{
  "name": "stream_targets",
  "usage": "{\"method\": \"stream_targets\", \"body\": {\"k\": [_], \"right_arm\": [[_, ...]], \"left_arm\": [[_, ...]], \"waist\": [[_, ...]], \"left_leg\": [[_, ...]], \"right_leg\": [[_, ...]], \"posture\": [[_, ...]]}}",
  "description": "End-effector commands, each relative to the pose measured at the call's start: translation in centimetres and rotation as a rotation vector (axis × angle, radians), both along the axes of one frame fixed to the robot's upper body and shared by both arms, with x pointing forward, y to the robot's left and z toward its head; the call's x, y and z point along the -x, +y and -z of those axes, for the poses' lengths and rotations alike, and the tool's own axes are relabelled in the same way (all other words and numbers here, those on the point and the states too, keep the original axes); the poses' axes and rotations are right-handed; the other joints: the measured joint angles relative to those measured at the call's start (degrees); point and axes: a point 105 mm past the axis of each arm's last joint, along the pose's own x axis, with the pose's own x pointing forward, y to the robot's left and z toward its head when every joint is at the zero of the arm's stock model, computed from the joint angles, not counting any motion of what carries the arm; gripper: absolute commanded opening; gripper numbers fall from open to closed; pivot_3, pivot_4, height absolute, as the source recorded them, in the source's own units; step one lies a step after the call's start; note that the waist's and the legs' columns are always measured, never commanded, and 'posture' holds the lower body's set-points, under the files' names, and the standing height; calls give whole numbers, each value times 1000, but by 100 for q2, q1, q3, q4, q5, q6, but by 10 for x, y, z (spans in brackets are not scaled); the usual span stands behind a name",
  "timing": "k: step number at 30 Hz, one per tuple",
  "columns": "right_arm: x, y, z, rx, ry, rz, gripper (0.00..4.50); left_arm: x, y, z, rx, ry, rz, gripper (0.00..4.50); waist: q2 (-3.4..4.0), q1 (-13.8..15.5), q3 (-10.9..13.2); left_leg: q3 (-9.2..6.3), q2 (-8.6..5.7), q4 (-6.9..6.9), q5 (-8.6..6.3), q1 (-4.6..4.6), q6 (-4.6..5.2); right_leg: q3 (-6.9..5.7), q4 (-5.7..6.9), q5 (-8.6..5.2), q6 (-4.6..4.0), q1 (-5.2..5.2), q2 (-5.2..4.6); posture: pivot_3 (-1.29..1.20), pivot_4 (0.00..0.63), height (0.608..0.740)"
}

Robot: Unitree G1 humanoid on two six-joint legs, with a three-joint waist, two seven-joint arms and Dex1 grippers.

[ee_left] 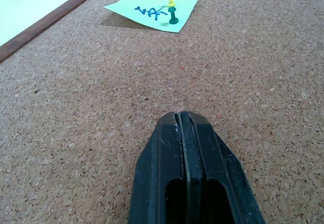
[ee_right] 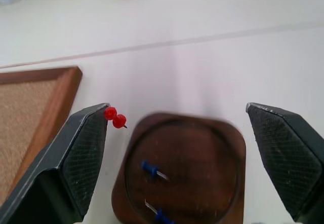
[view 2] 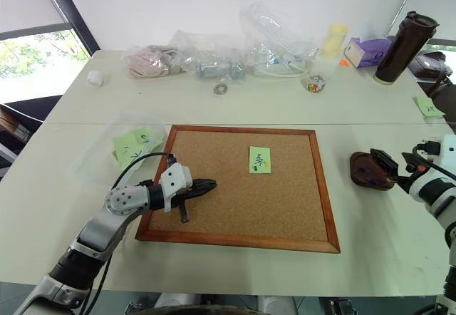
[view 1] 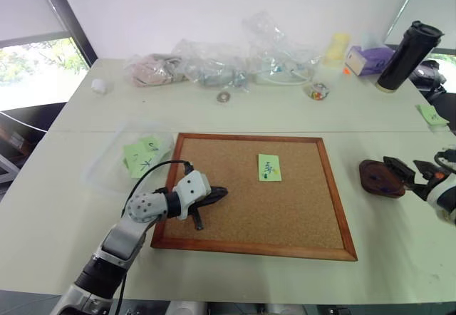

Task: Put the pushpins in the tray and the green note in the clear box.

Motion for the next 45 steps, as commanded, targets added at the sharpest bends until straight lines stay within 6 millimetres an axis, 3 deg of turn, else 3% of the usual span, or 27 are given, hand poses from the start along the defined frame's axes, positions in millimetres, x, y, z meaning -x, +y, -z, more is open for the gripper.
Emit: {"method": "stream_targets", "body": {"k": [1, 10, 23, 27, 31, 38, 42, 45], "right_arm": [[2, 1, -13, 142, -36, -33, 4426], [4, 14, 29, 365, 52, -111, 4426], [1, -4, 33, 441, 54, -60, 4426], [3, -11, 47, 358, 121, -12, 4426], [2, -11, 49, 258, 153, 18, 4426], [-3, 0, 36, -10, 125, 32, 4426], [0, 8, 38, -5, 150, 1, 4426], [-2, 7, 19, -30, 82, -3, 4426]], "left_arm": [[8, 3, 26, -71, 90, 3, 0], [9, 4, 25, -73, 88, 4, 0], [6, 3, 23, -73, 78, 2, 0], [6, 3, 23, -74, 75, 3, 0], [5, 4, 23, -75, 72, 2, 0], [4, 4, 23, -75, 68, -2, 0], [4, 4, 23, -75, 66, -1, 0], [3, 3, 23, -73, 65, 0, 0]], "waist": [[0, -1, 0], [1, -3, -1], [1, -1, -1], [1, -1, -1], [0, -1, -1], [2, 1, -2], [3, 3, -3], [4, 3, -3]], "left_leg": [[0, 0, 0, 0, -1, 0], [1, 0, 0, 0, 1, 0], [1, 0, 0, 1, 2, -1], [1, 0, 0, 1, 3, -2], [1, 0, 3, 1, 6, -2], [0, 0, 3, 1, 4, -1], [0, 0, 3, 1, 3, -1], [0, 0, 3, 0, 2, 0]], "right_leg": [[0, -1, 0, 0, 0, 0], [0, -3, 0, 0, 2, 0], [0, -4, 0, 0, 2, 1], [0, -4, 0, 0, 3, 1], [0, -4, 0, 0, 8, 0], [1, -4, 0, -1, 7, -1], [2, -4, 0, 0, 5, -3], [2, -4, 0, 0, 5, -3]], "posture": [[0, 150, 740], [0, 150, 740], [0, 150, 740], [0, 150, 740], [0, 150, 740], [0, 150, 740], [0, 150, 740], [0, 150, 740]]}}
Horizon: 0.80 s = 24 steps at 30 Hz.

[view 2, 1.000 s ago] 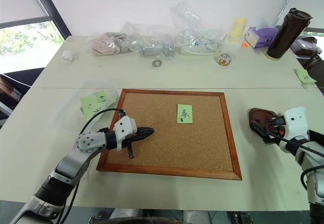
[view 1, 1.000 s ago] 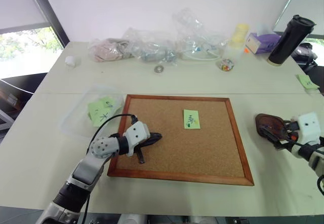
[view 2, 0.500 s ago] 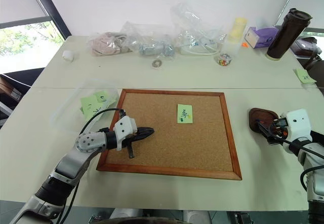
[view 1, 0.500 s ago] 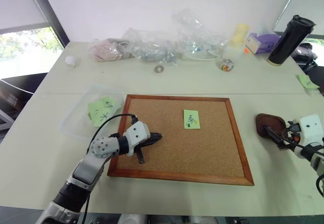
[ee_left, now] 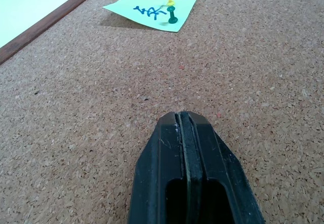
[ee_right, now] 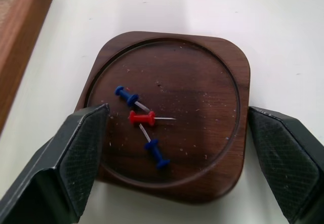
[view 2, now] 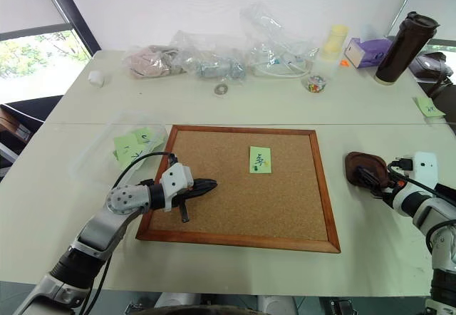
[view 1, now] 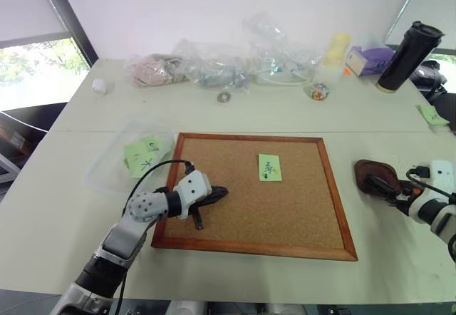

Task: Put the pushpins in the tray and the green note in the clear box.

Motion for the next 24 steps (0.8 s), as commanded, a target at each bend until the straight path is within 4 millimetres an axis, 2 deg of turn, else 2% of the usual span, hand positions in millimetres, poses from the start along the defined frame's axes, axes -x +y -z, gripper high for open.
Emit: {"method": "stream_targets", "body": {"k": [1, 8, 13, 16, 18, 20, 23, 24], "right_arm": [[-4, -1, -38, -8, -130, -8, 4426], [-5, -2, -48, -14, -143, -18, 4426], [-2, 1, -33, 2, -99, -30, 4426], [-4, 6, -47, -1, -149, -59, 4426], [-5, 18, -63, 19, -200, -129, 4426], [-5, 47, -78, 44, -231, -268, 4426], [-2, 82, -84, 80, -229, -430, 4426], [0, 100, -82, 101, -210, -513, 4426]], "left_arm": [[6, 4, 24, -61, 75, -6, 0], [6, 5, 26, -62, 77, -4, 0], [6, 4, 26, -59, 78, -5, 0], [7, 5, 27, -61, 78, -6, 0], [8, 5, 27, -62, 80, -6, 0], [9, 6, 28, -66, 83, -3, 0], [8, 7, 28, -67, 85, -1, 0], [8, 6, 28, -68, 85, 2, 0]], "waist": [[1, 1, 0], [2, 6, -1], [2, 6, -1], [3, 6, -2], [7, 5, -3], [13, 3, -6], [14, -1, -8], [6, -1, -8]], "left_leg": [[0, 0, 0, 0, 0, 0], [0, 0, 0, 0, 0, 0], [0, 0, 0, 0, 0, 0], [1, 0, 0, 0, 0, 0], [1, 0, 0, 0, 0, 0], [1, 0, 0, 0, 0, 0], [0, 0, 0, -1, -1, 1], [-2, 1, 0, -1, 0, 1]], "right_leg": [[0, 0, 0, 0, 0, 0], [-1, 0, 0, 0, 1, 0], [0, 0, 0, 0, 0, 0], [1, 0, 0, 0, 0, 0], [1, 0, 0, 0, -1, 0], [0, 0, 0, 0, -1, 0], [0, 0, 0, 0, -1, 0], [-1, 0, 0, 0, 0, 2]], "posture": [[0, 150, 740], [0, 150, 740], [0, 150, 740], [0, 150, 740], [0, 150, 740], [0, 150, 740], [0, 150, 740], [0, 150, 740]]}}
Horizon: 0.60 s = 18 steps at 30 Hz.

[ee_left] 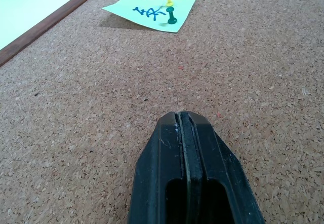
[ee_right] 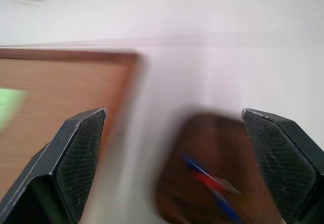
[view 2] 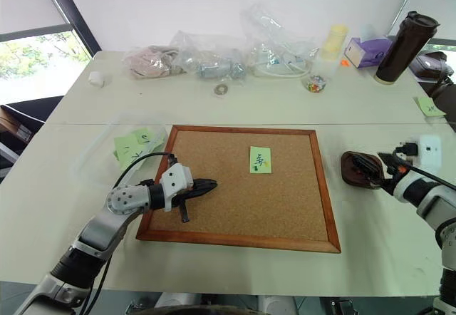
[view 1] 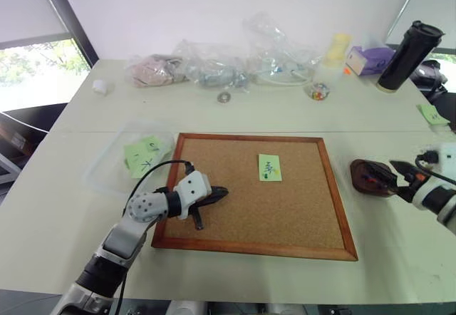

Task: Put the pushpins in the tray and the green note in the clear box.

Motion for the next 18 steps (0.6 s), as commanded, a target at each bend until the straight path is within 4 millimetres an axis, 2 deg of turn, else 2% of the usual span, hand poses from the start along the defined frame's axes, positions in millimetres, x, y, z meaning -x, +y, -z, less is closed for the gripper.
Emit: {"method": "stream_targets", "body": {"k": [1, 3, 8, 18], "right_arm": [[5, 55, -5, 92, 0, -248, 4426], [6, 79, 3, 156, 13, -342, 4426], [-2, 117, 24, 199, 8, -449, 4426], [-37, 142, 48, 185, -19, -441, 4426]], "left_arm": [[7, 5, 26, -72, 85, 3, 0], [6, 4, 25, -70, 84, 5, 0], [4, 1, 23, -66, 78, 9, 0], [4, 0, 20, -65, 64, 5, 0]], "waist": [[-12, -1, 0], [-14, 1, 1], [-22, 11, 5], [-25, 18, 6]], "left_leg": [[-1, 0, 0, 0, 0, 0], [-1, 0, 0, 0, 0, 0], [-2, -2, 5, 0, -5, 0], [-5, -4, 7, 4, -5, -7]], "right_leg": [[-1, 0, 0, 0, 0, 0], [-1, -2, 0, 0, 0, 0], [-1, -6, 0, 0, 0, -3], [-6, -5, 0, 0, -1, -5]], "posture": [[0, 150, 740], [0, 150, 740], [0, 150, 740], [0, 150, 740]]}}
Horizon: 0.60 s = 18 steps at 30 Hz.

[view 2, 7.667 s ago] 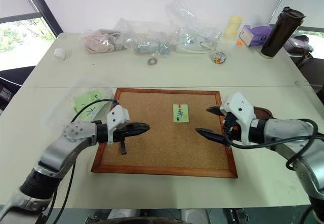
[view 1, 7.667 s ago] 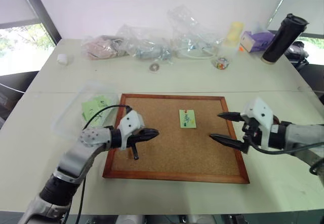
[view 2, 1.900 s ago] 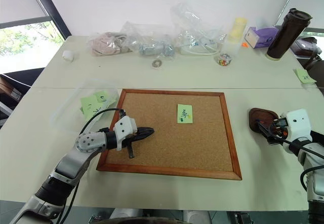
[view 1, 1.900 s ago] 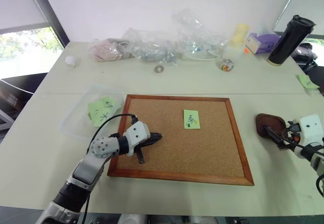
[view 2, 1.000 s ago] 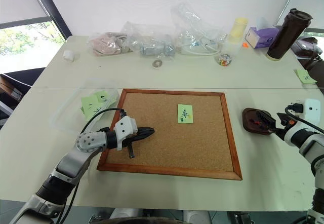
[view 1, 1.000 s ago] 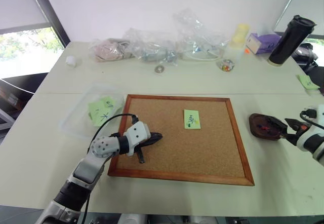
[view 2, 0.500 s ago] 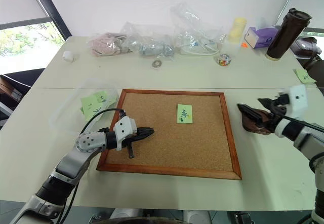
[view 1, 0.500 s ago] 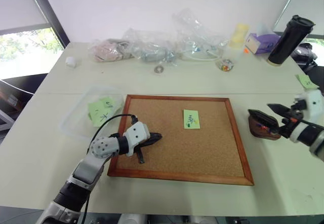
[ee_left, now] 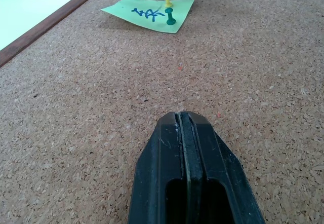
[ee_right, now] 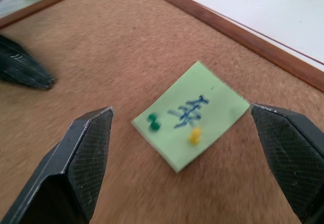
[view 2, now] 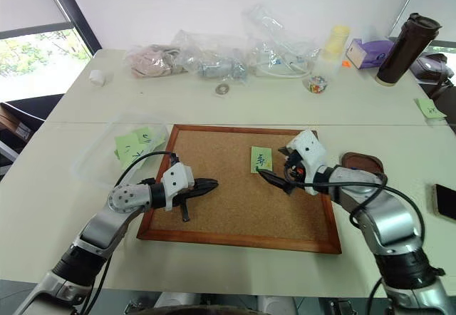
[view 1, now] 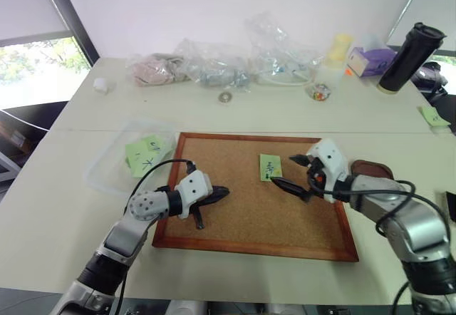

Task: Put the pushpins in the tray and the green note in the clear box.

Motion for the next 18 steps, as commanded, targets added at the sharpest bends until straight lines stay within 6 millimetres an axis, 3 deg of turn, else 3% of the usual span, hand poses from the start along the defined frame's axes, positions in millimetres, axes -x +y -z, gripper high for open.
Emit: {"method": "stream_targets", "body": {"k": [1, 3, 6, 13, 18], "right_arm": [[-9, 4, -4, -1, -46, -5, 4426], [-11, 3, -3, 0, -51, -2, 4426], [-13, -2, 0, 4, -50, 5, 3627], [-11, -2, 6, 5, -40, 0, 47], [-4, 0, 12, 16, -12, -21, 47]], "left_arm": [[5, 2, 21, -61, 69, -10, 0], [5, 3, 20, -61, 67, -15, 0], [6, 4, 21, -61, 67, -24, 0], [6, 4, 21, -60, 67, -30, 0], [6, 4, 21, -59, 67, -30, 0]], "waist": [[2, 2, 0], [1, 0, 0], [1, -2, 0], [1, -3, 0], [1, -5, 0]], "left_leg": [[0, 0, 0, 0, -1, -1], [0, 0, 0, 14, -2, -24], [0, -1, 0, 15, -2, -26], [0, -1, -1, 10, -2, -18], [0, -1, -1, 10, -1, -18]], "right_leg": [[0, 0, 0, 0, -1, 0], [0, 0, 0, 0, -1, -1], [0, 0, 0, 0, -1, -1], [0, 1, 0, 0, -2, -1], [0, 1, 0, 0, -1, -2]], "posture": [[0, 150, 740], [0, 150, 740], [0, 150, 740], [0, 150, 740], [0, 150, 740]]}}
